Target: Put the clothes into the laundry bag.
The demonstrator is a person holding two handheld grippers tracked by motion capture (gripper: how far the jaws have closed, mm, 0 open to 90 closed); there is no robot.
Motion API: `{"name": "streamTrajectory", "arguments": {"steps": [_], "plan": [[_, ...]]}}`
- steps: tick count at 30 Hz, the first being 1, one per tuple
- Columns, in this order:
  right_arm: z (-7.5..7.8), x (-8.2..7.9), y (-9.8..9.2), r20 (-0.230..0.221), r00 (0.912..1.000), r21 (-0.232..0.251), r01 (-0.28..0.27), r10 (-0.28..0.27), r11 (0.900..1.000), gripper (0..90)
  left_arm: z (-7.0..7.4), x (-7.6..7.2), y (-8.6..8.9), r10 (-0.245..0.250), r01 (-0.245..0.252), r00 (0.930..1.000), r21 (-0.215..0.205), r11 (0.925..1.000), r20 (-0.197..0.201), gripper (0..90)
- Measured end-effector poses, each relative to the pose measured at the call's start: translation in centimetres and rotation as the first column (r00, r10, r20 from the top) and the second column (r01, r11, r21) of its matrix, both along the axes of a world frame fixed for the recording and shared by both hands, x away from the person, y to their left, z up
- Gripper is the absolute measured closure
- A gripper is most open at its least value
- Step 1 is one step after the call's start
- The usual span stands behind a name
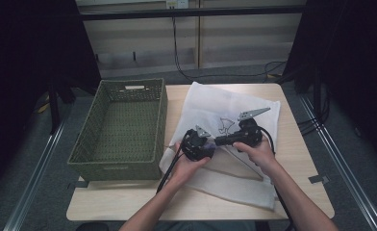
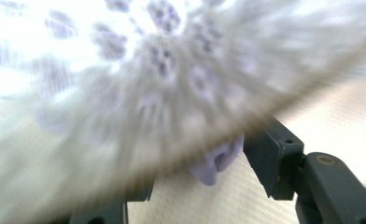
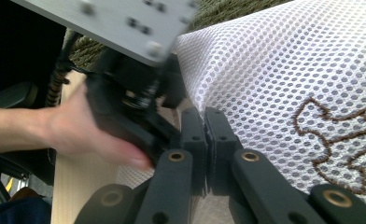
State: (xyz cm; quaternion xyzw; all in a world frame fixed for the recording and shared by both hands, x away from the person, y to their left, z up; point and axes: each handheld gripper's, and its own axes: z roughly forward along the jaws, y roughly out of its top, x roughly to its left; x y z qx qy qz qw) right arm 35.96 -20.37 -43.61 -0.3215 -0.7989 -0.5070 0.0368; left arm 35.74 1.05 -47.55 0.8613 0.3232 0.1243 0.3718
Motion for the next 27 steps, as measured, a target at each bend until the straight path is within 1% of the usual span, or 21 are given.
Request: {"name": "streamTrajectory", "arguments": {"steps": [2, 3, 5, 6, 7, 8, 9, 10, 11, 12, 14, 16, 17, 18, 19, 20, 21, 22, 23, 24, 27], "plan": [[0.1, -0.1, 0.0, 0.007, 1.0000, -0.005, 0.002, -0.002, 1.000, 88.4, 0.7, -0.5, 0.5, -0.007, 0.007, 0.9998, -0.020, 0.9998, 0.019, 46.1], [0.1, -0.1, 0.0, 0.007, 1.0000, -0.005, 0.004, -0.004, 1.000, 88.4, 1.1, -0.7, 0.8, -0.022, 0.023, 0.9995, -0.024, 0.9995, 0.024, 46.3], [0.2, -0.2, 0.0, 0.008, 0.9999, -0.007, 0.006, -0.006, 1.000, 88.3, 1.6, -1.1, 1.5, -0.028, 0.030, 0.9991, -0.045, 0.9985, 0.030, 47.5], [0.2, -0.2, 0.0, 0.007, 1.0000, -0.009, 0.007, -0.007, 1.000, 88.1, 1.8, -1.1, 2.0, -0.039, 0.040, 0.9990, -0.064, 0.9972, 0.021, 49.0], [0.2, -0.3, 0.0, 0.007, 0.9999, -0.009, 0.008, -0.008, 1.000, 88.1, 2.0, -1.3, 2.4, -0.037, 0.038, 0.9992, -0.084, 0.9958, 0.015, 53.0], [0.2, -0.3, 0.0, 0.007, 0.9999, -0.012, 0.011, -0.011, 1.000, 88.1, 2.2, -1.4, 2.8, -0.045, 0.048, 0.9985, -0.076, 0.9960, 0.030, 54.8], [0.2, -0.4, 0.0, 0.010, 0.9999, -0.018, 0.008, -0.007, 1.000, 88.1, 2.4, -1.6, 3.1, -0.055, 0.057, 0.9979, -0.081, 0.9950, 0.035, 56.5], [0.2, -0.5, 0.1, 0.008, 0.9999, -0.020, 0.008, -0.008, 1.000, 88.1, 2.7, -1.7, 3.6, -0.076, 0.079, 0.9966, -0.102, 0.9917, 0.031, 59.6], [0.2, -0.5, 0.1, 0.008, 0.9999, -0.020, 0.008, -0.008, 1.000, 88.1, 2.8, -1.8, 3.9, -0.085, 0.087, 0.9960, -0.105, 0.9907, 0.028, 61.9], [0.1, -0.5, 0.1, 0.006, 0.9999, -0.018, 0.008, -0.008, 1.000, 88.1, 3.1, -2.0, 4.2, -0.078, 0.082, 0.9963, -0.115, 0.9900, 0.035, 63.1], [0.0, -0.5, 0.1, 0.007, 1.0000, -0.019, 0.007, -0.007, 1.000, 87.8, 3.5, -2.2, 4.8, -0.084, 0.087, 0.9961, -0.148, 0.9852, 0.027, 64.0], [0.0, -0.6, 0.1, 0.003, 1.0000, -0.023, 0.004, -0.004, 1.000, 87.8, 3.8, -2.3, 5.5, -0.070, 0.073, 0.9973, -0.205, 0.9761, 0.023, 66.3], [0.0, -0.6, 0.1, 0.005, 1.0000, -0.027, 0.002, -0.002, 1.000, 87.8, 4.0, -2.4, 5.7, -0.063, 0.065, 0.9979, -0.225, 0.9723, 0.014, 67.4], [0.0, -0.6, 0.1, 0.004, 1.0000, -0.031, 0.003, -0.003, 1.000, 87.7, 4.3, -2.6, 5.8, -0.070, 0.070, 0.9975, -0.243, 0.9674, 0.010, 67.7], [-0.1, -0.6, 0.2, 0.009, 1.0000, -0.035, -0.002, 0.002, 0.999, 87.7, 4.6, -2.7, 5.9, -0.069, 0.073, 0.9973, -0.241, 0.9677, 0.025, 67.9], [-0.1, -0.7, 0.2, 0.004, 1.0000, -0.037, -0.002, 0.002, 0.999, 87.7, 4.8, -2.8, 6.0, -0.071, 0.077, 0.9968, -0.229, 0.9703, 0.036, 67.9], [-0.2, -0.7, 0.2, 0.003, 1.0000, -0.041, -0.005, 0.005, 0.999, 87.7, 5.0, -2.9, 6.0, -0.069, 0.077, 0.9968, -0.233, 0.9694, 0.039, 67.8], [-0.3, -0.7, 0.2, 0.003, 1.0000, -0.045, -0.007, 0.007, 0.999, 87.7, 5.2, -3.0, 6.1, -0.065, 0.070, 0.9974, -0.244, 0.9671, 0.031, 67.6], [-0.4, -0.8, 0.3, 0.001, 1.0000, -0.056, -0.007, 0.007, 0.998, 87.7, 5.5, -3.1, 6.3, -0.067, 0.073, 0.9972, -0.253, 0.9648, 0.033, 67.2], [-0.4, -0.8, 0.3, 0.002, 0.9999, -0.064, -0.011, 0.011, 0.998, 87.7, 5.8, -3.4, 6.3, -0.077, 0.086, 0.9961, -0.265, 0.9603, 0.045, 67.1], [-0.8, -0.8, 0.4, -0.010, 0.9998, -0.083, -0.016, 0.015, 0.996, 87.6, 6.8, -4.0, 6.8, -0.087, 0.105, 0.9931, -0.276, 0.9553, 0.079, 66.4]]}}
